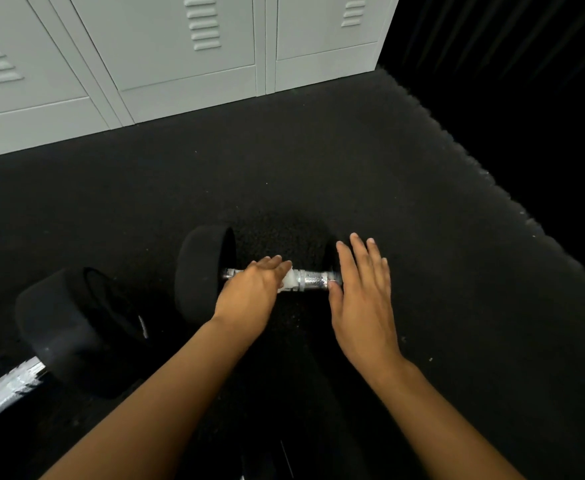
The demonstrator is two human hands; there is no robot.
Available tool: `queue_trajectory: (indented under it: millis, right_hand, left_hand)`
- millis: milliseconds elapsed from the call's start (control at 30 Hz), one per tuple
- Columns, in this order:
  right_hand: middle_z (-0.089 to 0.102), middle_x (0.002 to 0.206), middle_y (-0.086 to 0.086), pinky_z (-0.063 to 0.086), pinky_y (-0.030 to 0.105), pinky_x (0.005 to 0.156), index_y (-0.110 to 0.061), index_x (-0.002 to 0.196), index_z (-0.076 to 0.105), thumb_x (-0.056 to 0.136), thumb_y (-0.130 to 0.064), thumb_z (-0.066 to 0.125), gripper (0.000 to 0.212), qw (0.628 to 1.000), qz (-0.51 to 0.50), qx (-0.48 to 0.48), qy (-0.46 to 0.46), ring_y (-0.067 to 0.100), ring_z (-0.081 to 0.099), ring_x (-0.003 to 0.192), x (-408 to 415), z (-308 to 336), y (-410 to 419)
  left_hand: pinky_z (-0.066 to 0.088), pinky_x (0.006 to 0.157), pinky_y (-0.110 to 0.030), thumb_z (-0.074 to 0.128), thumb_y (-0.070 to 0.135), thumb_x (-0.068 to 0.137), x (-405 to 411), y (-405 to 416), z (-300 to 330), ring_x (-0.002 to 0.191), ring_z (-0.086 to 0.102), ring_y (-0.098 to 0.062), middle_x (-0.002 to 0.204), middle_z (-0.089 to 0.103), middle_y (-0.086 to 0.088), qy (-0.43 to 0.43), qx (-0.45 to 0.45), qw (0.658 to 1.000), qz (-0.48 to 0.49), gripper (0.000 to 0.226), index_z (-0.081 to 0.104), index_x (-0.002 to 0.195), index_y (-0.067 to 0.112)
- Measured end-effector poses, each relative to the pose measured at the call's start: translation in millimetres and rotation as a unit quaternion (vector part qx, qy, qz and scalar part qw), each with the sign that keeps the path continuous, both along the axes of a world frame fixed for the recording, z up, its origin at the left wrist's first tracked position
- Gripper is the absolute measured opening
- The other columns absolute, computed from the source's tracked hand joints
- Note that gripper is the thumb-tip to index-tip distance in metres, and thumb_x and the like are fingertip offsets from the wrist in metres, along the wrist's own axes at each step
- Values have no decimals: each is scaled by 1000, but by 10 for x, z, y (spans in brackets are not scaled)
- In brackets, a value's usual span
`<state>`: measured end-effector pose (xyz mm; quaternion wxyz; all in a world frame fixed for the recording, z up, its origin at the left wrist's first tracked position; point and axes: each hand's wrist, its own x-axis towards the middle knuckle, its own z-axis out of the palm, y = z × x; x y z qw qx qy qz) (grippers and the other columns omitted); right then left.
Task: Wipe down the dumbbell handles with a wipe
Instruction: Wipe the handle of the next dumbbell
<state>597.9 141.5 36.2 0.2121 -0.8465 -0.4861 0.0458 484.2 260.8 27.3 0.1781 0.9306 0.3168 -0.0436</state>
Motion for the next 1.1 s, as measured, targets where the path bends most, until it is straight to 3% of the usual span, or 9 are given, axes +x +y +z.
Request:
queue_trajectory:
  millis: [100,267,400,467,567,667,767,933,1100]
  right_hand:
    - [24,150,9,6,38,113,-7,142,26,90,-10,49,57,1000,-5,8,1,22,9,141,15,-19,20]
    - [28,149,10,11,40,112,-6,140,29,91,-10,48,54,1000,-13,12,-13,23,14,140,-14,-46,-13]
    - [27,149,10,10,40,112,-6,141,27,90,-11,49,55,1000,-6,5,-21,22,12,140,-5,-63,-9]
    - [26,149,10,10,40,112,-6,141,27,91,-11,49,55,1000,-5,2,-22,22,12,140,19,-54,12]
    - [29,149,9,11,40,112,-6,140,28,92,-17,40,51,1000,-9,1,-30,22,14,140,30,-76,19]
    - [28,149,9,12,40,112,-7,141,27,91,-24,30,53,999,-8,-2,-43,22,14,140,24,-91,14]
    - [28,149,10,10,39,112,-6,141,27,93,-15,41,51,999,0,-4,-40,23,13,140,44,-87,12]
    - [28,149,9,12,39,112,-7,141,26,91,-26,28,54,999,2,-17,-45,22,15,140,41,-67,-3]
    - [24,150,8,8,38,112,-7,142,24,93,-15,45,54,999,14,-11,-28,21,10,140,64,-62,16]
  left_hand:
    - [31,108,-30,50,1,89,5,28,-36,127,44,-17,142,44,-1,-50,-12,999,15,54,39,139,21]
    - [58,69,-40,65,0,73,-82,-108,-164,88,68,-29,98,71,-12,-180,15,983,23,20,70,91,5]
    - [46,93,-38,58,5,87,48,-14,-148,96,62,-25,99,69,-7,-164,-46,983,73,23,59,108,14]
    - [20,111,-27,54,4,89,40,-20,-175,114,54,-18,118,63,-4,-144,-36,987,63,46,47,130,21]
    - [-3,112,-23,45,4,93,-38,-115,-215,137,27,-10,147,35,1,-116,1,993,25,56,29,143,23]
    - [7,114,-32,46,9,93,77,-25,-207,131,38,-13,141,45,0,-86,-2,996,27,46,42,136,23]
    - [29,109,-36,51,16,93,187,82,-168,116,53,-23,119,63,-3,-64,-32,996,43,30,57,123,23]
    - [23,106,-26,64,-1,81,-19,-107,-261,109,61,-19,113,67,-6,-232,-22,970,62,35,65,114,10]
    - [26,107,-36,44,25,97,132,126,-128,112,56,-23,118,63,-7,-56,-40,997,42,30,53,125,20]
